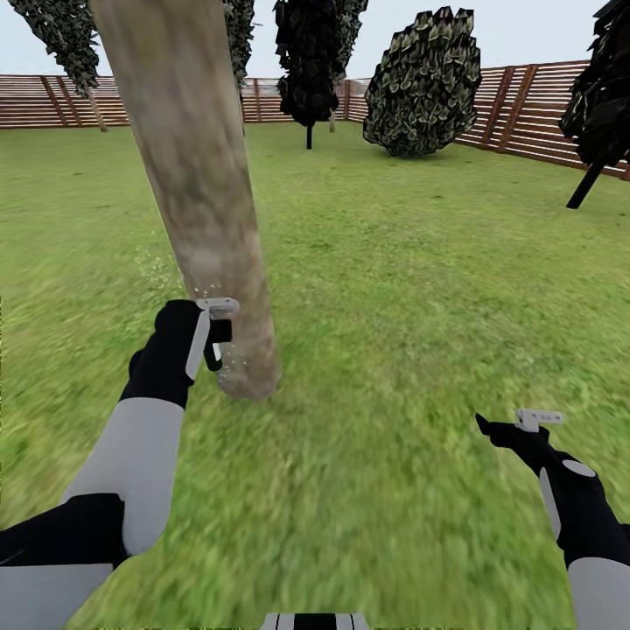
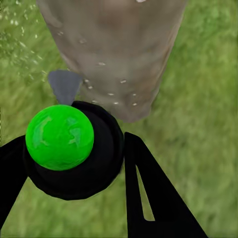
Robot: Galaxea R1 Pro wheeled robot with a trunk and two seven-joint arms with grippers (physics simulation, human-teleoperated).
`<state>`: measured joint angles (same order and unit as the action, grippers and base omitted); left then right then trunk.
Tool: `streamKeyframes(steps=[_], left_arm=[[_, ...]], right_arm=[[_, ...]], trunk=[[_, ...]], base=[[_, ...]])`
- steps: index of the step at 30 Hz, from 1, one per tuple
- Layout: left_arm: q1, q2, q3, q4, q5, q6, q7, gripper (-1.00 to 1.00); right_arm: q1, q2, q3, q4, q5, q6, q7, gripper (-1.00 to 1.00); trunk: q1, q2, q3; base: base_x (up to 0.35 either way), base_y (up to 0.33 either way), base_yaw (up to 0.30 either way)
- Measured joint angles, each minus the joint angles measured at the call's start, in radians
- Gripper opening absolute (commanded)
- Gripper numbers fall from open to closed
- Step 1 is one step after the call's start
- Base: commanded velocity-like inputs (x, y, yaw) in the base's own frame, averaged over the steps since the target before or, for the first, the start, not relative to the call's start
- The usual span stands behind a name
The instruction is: In the garden, pick up the pesticide atomizer on the floor and spray pesticide onto both trees until each tree trunk is fully covered.
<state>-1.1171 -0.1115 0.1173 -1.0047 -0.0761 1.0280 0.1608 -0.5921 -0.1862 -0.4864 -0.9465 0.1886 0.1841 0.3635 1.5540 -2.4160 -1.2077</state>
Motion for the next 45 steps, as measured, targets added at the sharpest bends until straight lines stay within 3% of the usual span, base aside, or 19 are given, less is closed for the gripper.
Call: streamKeyframes(steps=[5, 11, 14, 17, 20, 24, 30, 36, 39, 41, 45], left_arm=[[0.003, 0.0, -0.025, 0.0, -0.047, 0.0, 0.0, -1.0], [-0.009, -0.013, -0.024, 0.001, -0.041, 0.002, -0.005, -1.0], [-0.049, -0.028, -0.022, 0.004, -0.031, 0.002, -0.007, -1.0], [-0.139, -0.029, -0.017, 0.072, -0.024, 0.003, -0.007, -1.0], [-0.161, -0.023, -0.012, 0.118, -0.024, 0.003, -0.007, -1.0], [-0.134, -0.022, -0.015, 0.13, -0.022, 0.001, -0.007, -1.0], [0.063, -0.022, -0.017, 0.14, -0.02, -0.022, -0.01, -1.0], [0.187, -0.023, -0.016, 0.168, -0.02, -0.185, -0.009, -1.0], [0.21, -0.022, -0.015, 0.275, -0.019, -0.303, 0.0, -1.0], [0.214, -0.019, -0.013, 0.394, -0.025, -0.433, 0.011, -1.0], [0.243, -0.015, 0.011, 0.49, -0.028, -0.579, 0.065, -1.0]], right_arm=[[0.0, 0.0, 0.0, 0.0, 0.0, 0.0, 0.0, 1.0], [0.0, 0.0, -0.001, -0.001, 0.0, 0.0, 0.0, 1.0], [0.0, 0.0, -0.001, 0.0, 0.0, 0.0, 0.0, 1.0], [0.0, 0.0, -0.001, 0.0, 0.0, 0.0, 0.0, 1.0], [0.0, 0.0, -0.001, 0.0, 0.0, 0.0, -0.001, 1.0], [0.0, 0.0, 0.0, 0.0, 0.0, 0.0, -0.001, 1.0], [0.0, 0.001, 0.001, 0.002, 0.0, 0.0, -0.002, 1.0], [0.0, 0.001, 0.002, 0.002, 0.0, -0.001, -0.001, 1.0], [0.0, 0.0, 0.002, 0.001, 0.0, -0.001, 0.0, 1.0], [0.0, -0.001, 0.0, -0.002, -0.001, -0.002, 0.001, 1.0], [0.0, -0.001, 0.001, -0.003, -0.001, -0.001, 0.002, 1.0]], trunk=[[0.0, 0.0, 0.0], [0.0, 0.0, 0.0], [0.0, 0.0, 0.0], [0.0, 0.0, 0.0], [0.0, 0.0, 0.0], [0.0, 0.0, 0.0], [0.0, 0.0, 0.0], [0.0, 0.0, 0.0], [0.0, 0.0, 0.0], [0.0, 0.0, 0.0], [0.0, 0.0, 0.0]], base=[[-0.256, 0.0, 0.0], [-0.024, 0.0, 0.0], [0.0, 0.0, 0.0], [0.0, 0.0, 0.0], [0.0, 0.0, 0.0], [0.0, 0.0, 0.0], [0.0, 0.0, 0.0], [0.0, 0.0, 0.0], [0.0, 0.0, 0.0], [0.0, 0.0, 0.0], [0.0, 0.0, 0.033]])
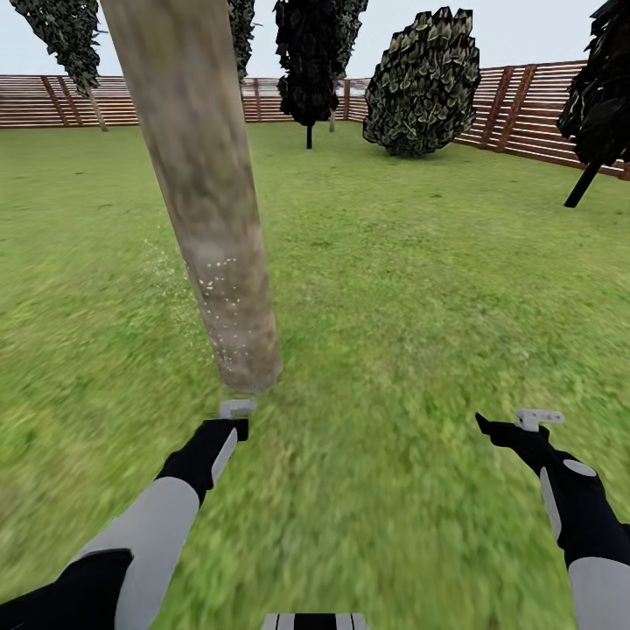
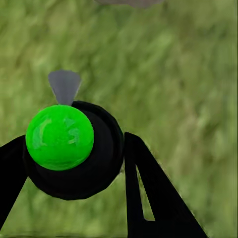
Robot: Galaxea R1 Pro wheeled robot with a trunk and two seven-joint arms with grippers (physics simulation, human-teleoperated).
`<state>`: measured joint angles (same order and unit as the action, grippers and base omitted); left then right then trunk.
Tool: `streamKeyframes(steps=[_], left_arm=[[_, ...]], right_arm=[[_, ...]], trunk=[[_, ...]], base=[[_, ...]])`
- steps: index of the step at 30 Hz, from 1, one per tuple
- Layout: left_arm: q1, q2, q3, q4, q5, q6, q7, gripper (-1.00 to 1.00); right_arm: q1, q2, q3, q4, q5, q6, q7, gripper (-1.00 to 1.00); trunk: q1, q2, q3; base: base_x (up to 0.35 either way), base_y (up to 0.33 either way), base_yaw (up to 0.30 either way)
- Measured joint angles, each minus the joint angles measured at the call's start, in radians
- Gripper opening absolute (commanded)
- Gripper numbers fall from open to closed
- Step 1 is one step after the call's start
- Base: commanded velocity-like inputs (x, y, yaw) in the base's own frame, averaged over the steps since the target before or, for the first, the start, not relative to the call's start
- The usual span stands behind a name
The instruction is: In the garden, pick up the pesticide atomizer on the floor and spray pesticide onto both trees until each tree trunk is fully covered.
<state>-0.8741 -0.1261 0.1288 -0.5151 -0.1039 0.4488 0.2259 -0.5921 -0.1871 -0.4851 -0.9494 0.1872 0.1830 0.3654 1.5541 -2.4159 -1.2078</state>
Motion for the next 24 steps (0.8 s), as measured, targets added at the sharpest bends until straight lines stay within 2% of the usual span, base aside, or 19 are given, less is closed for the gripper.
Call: streamKeyframes(steps=[3, 5, 10, 24], left_arm=[[0.053, 0.0, 0.004, 0.009, 0.005, -0.087, 0.051, -1.0], [0.064, -0.001, 0.002, 0.003, 0.004, -0.111, 0.055, -1.0], [0.071, -0.003, 0.0, -0.005, 0.005, -0.122, 0.056, -1.0], [0.072, -0.004, 0.003, -0.003, 0.005, -0.119, 0.056, -1.0]], right_arm=[[0.0, 0.0, 0.0, 0.002, 0.0, 0.001, 0.0, 1.0], [0.0, 0.001, 0.001, 0.003, 0.0, 0.001, 0.0, 1.0], [0.0, 0.001, 0.002, 0.004, 0.0, 0.001, 0.0, 1.0], [0.0, 0.002, 0.002, 0.003, 0.0, 0.0, 0.0, 1.0]], trunk=[[0.0, 0.0, 0.0], [0.0, 0.0, 0.0], [0.0, 0.0, 0.0], [0.0, 0.0, 0.0]], base=[[0.0, 0.0, 0.23], [0.0, 0.0, 0.271], [0.057, -0.1, 0.186], [0.143, -0.247, 0.01]])
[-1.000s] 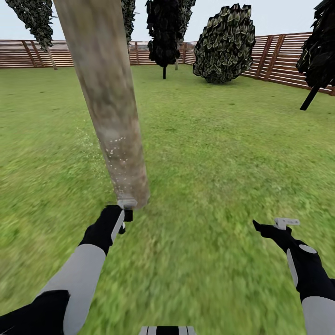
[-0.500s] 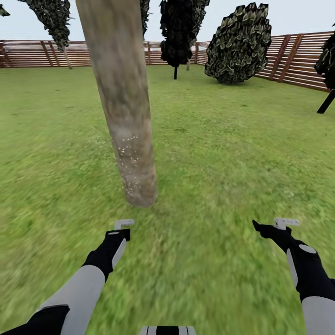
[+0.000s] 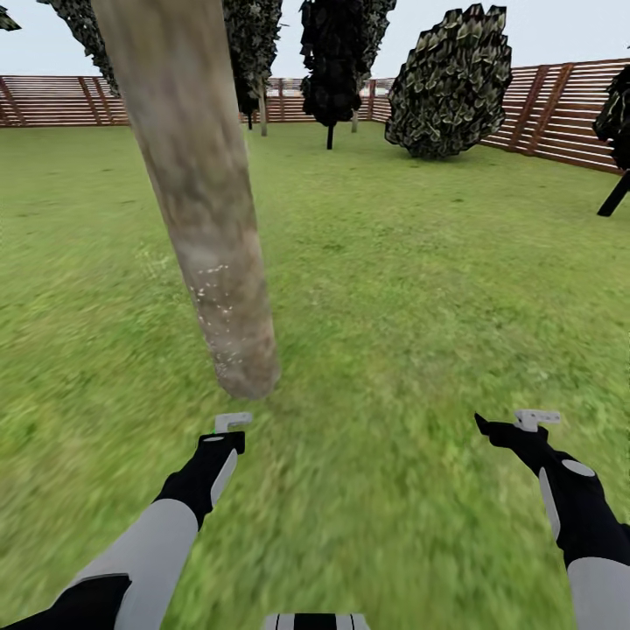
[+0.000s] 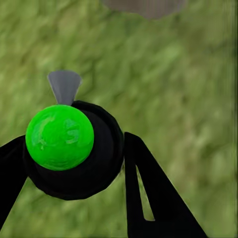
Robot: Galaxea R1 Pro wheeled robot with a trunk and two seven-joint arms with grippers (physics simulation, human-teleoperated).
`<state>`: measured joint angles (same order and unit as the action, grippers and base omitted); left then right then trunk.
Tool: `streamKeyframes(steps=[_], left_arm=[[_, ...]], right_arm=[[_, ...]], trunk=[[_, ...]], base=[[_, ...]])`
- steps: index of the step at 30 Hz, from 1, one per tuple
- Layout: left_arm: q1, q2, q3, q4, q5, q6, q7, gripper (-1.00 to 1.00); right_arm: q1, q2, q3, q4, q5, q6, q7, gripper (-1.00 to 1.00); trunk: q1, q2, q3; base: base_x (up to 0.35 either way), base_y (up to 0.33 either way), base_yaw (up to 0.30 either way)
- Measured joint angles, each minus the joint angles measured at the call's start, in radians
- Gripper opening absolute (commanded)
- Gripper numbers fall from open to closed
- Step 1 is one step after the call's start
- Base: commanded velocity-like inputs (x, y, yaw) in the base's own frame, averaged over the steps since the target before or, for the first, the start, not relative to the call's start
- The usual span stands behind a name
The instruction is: In the garden, pick up the pesticide atomizer on the floor and spray pesticide onto both trees until each tree trunk is fully covered.
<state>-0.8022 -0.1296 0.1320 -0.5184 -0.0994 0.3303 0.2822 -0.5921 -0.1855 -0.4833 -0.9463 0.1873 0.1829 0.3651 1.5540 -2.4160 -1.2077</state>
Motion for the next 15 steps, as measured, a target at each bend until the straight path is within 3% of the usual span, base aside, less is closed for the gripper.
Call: streamKeyframes(steps=[15], left_arm=[[0.0, -0.001, -0.001, 0.005, 0.0, 0.001, 0.0, -1.0]], right_arm=[[0.0, 0.001, 0.0, 0.001, 0.0, 0.0, 0.0, 1.0]], trunk=[[0.0, 0.0, 0.0]], base=[[0.165, -0.251, 0.257]])
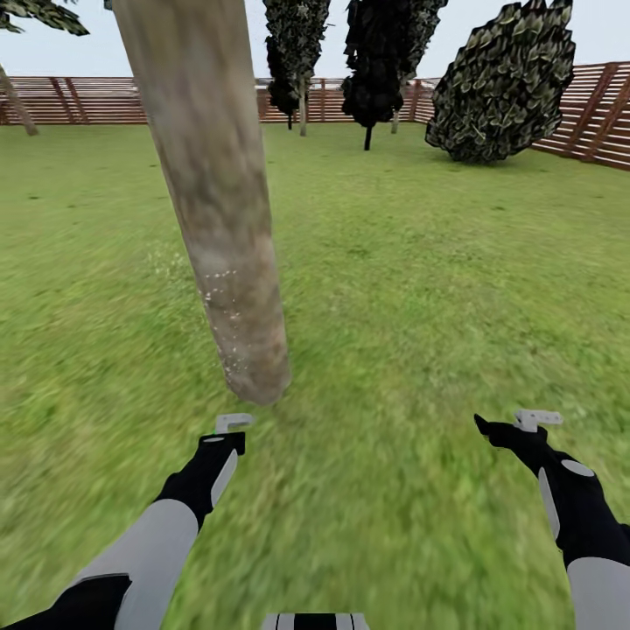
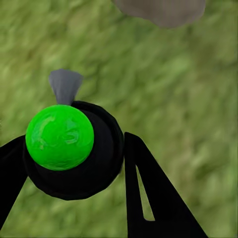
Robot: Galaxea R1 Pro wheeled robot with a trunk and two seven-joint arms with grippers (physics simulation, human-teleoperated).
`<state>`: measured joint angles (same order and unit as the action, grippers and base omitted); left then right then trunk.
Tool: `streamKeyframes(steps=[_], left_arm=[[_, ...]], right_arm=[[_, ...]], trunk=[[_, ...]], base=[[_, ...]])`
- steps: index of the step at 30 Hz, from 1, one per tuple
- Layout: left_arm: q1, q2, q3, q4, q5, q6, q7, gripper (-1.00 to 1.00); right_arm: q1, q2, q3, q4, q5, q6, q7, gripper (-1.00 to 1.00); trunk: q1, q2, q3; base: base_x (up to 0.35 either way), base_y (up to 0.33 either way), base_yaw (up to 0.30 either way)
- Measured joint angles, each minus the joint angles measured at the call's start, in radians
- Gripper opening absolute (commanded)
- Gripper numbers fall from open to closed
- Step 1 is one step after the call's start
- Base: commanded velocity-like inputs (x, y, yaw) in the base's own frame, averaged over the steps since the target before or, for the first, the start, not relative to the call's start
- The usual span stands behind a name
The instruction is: In the garden, pick up the pesticide atomizer on the floor and spray pesticide onto both trees until each tree trunk is fully covered.
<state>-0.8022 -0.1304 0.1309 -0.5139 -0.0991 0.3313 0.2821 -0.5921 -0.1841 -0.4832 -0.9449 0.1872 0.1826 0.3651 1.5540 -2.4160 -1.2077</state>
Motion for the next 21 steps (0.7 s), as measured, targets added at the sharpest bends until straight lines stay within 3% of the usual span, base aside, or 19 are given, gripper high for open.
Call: streamKeyframes(steps=[11, 21], left_arm=[[0.0, -0.001, 0.0, 0.005, 0.001, 0.0, 0.0, -1.0], [0.0, -0.002, 0.0, 0.008, 0.001, 0.0, 0.0, -1.0]], right_arm=[[0.0, 0.001, 0.0, 0.001, 0.0, 0.001, 0.0, 1.0], [0.0, 0.003, 0.0, 0.003, 0.001, 0.001, 0.0, 1.0]], trunk=[[0.0, 0.0, 0.0], [0.0, 0.0, 0.0]], base=[[0.109, -0.281, 0.034], [0.019, -0.286, 0.262]])
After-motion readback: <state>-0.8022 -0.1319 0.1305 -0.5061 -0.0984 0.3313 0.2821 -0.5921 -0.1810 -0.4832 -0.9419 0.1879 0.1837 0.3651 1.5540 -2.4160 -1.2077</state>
